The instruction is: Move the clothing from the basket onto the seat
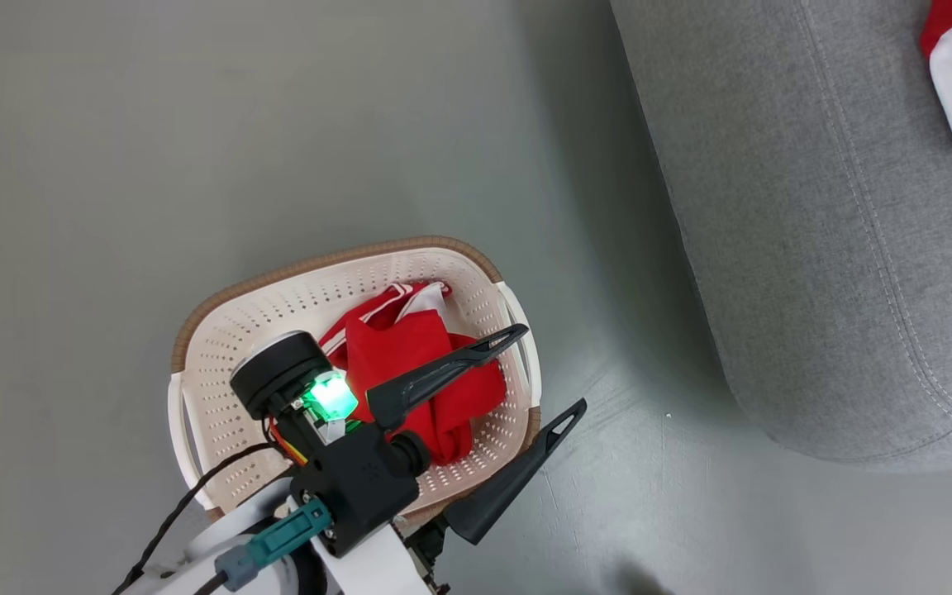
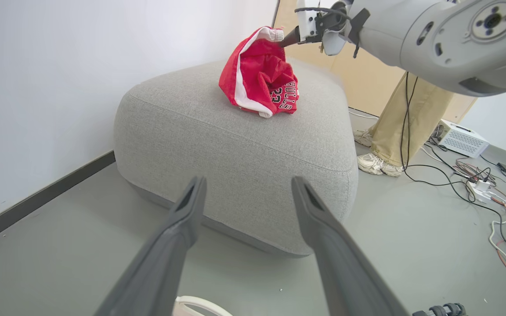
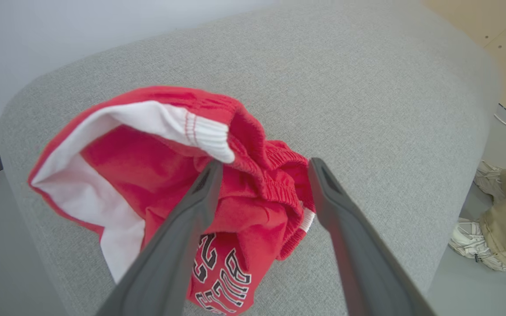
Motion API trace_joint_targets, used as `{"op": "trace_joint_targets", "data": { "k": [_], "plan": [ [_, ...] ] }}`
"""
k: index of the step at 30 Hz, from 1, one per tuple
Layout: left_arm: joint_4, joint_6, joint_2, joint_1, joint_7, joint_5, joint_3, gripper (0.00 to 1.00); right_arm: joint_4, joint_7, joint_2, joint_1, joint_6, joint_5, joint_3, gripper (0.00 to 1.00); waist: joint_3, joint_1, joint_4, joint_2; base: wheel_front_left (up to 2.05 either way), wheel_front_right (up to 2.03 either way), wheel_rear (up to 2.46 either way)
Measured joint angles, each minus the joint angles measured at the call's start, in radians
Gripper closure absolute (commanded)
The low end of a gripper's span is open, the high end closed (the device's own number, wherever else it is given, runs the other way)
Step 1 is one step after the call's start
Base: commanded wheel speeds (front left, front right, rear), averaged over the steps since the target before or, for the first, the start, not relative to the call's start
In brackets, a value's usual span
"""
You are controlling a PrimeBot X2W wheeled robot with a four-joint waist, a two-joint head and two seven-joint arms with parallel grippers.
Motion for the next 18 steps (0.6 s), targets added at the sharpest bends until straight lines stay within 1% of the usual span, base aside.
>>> {"op": "trace_joint_targets", "data": {
  "k": [10,18],
  "plan": [
    [0.039,0.000,-0.024,0.000,-0.035,-0.016,-0.002,0.00,-0.021,0.000,-0.003,0.000,0.000,-0.027,0.022,0.00,-0.053,0.0000,0.014,0.0000,0.00,0.00,0.00],
    [0.072,0.000,-0.032,0.002,-0.071,-0.019,0.000,0.00,-0.053,-0.042,0.000,0.000,0.000,-0.042,0.063,0.00,-0.104,0.0000,0.029,0.0000,0.00,0.00,0.00]
  ]
}}
